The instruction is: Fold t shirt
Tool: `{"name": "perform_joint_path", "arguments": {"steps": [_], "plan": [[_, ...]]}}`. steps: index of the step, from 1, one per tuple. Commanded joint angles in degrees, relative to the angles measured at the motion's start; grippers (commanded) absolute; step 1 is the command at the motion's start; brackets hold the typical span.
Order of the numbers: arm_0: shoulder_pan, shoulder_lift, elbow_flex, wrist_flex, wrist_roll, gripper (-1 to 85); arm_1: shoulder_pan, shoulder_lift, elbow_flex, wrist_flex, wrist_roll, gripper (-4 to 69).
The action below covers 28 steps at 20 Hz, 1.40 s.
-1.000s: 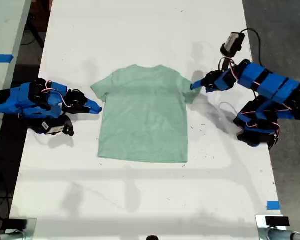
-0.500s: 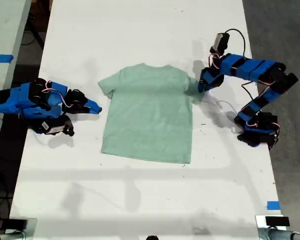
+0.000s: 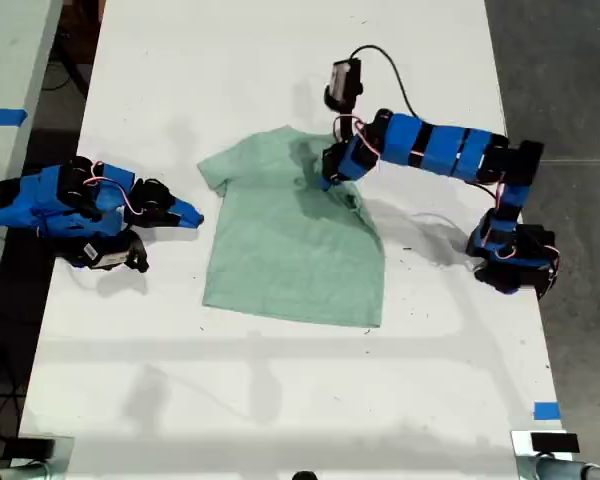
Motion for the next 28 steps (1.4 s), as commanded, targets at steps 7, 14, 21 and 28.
{"name": "perform_joint_path", "arguments": {"steps": [7,14,21,28], "plan": [[0.09,0.18,0.35,0.18,0.09,5.0,-1.23,0.26,-15.47,11.87,1.32,35.3],[-0.18,0.18,0.35,0.18,0.18,4.2,2.11,59.5,46.14,9.4,10.46,0.3],[-0.26,0.18,0.35,0.18,0.18,1.0,-9.32,108.81,97.73,-2.11,21.01,0.4],[-0.35,0.18,0.35,0.18,0.18,-0.1,-9.32,122.26,108.28,2.64,24.96,0.8]]}}
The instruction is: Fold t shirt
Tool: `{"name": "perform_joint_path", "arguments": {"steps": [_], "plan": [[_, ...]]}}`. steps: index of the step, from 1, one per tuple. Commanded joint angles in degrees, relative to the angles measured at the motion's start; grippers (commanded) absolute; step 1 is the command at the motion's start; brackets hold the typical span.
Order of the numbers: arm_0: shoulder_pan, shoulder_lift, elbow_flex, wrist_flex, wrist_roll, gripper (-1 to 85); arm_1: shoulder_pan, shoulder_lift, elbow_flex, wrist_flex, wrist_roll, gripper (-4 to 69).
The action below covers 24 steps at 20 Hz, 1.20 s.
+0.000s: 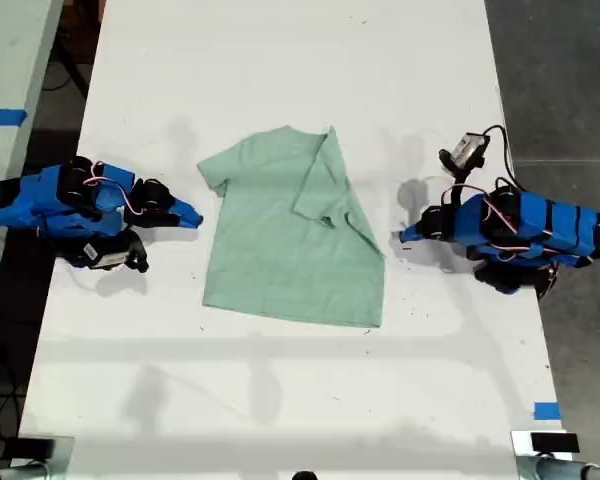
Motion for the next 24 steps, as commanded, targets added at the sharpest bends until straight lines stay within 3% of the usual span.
{"name": "perform_joint_path", "arguments": {"steps": [1,24], "plan": [[-0.26,0.18,0.35,0.18,0.18,-0.1,0.18,0.88,2.81,1.49,2.9,0.8],[-0.09,0.18,0.35,0.18,0.18,-0.1,0.53,0.88,2.99,1.93,4.83,0.8]]}}
